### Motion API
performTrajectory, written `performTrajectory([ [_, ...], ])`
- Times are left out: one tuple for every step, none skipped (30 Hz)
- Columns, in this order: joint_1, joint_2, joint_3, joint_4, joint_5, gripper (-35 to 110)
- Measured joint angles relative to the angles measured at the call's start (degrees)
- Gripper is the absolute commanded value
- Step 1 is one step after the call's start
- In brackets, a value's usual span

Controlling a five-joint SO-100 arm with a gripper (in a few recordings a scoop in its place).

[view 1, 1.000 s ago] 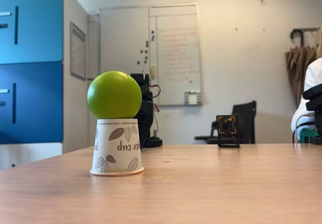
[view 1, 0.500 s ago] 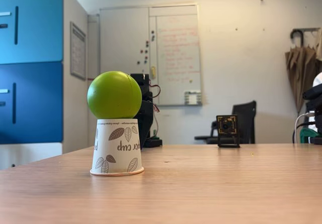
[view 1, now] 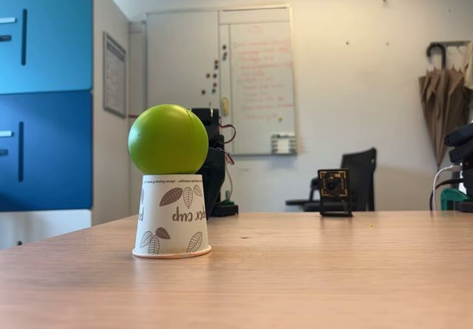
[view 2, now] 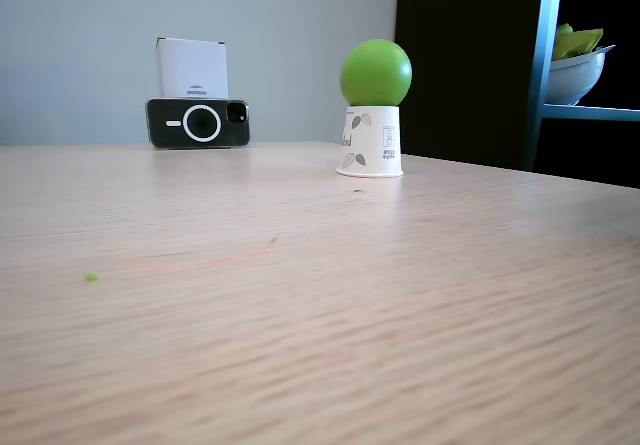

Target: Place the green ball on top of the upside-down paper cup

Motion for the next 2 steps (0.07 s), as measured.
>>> performTrajectory([
  [0.0, 0.0, 0.0, 0.0, 0.0, 0],
  [0.0, 0.0, 0.0, 0.0, 0.0, 0],
])
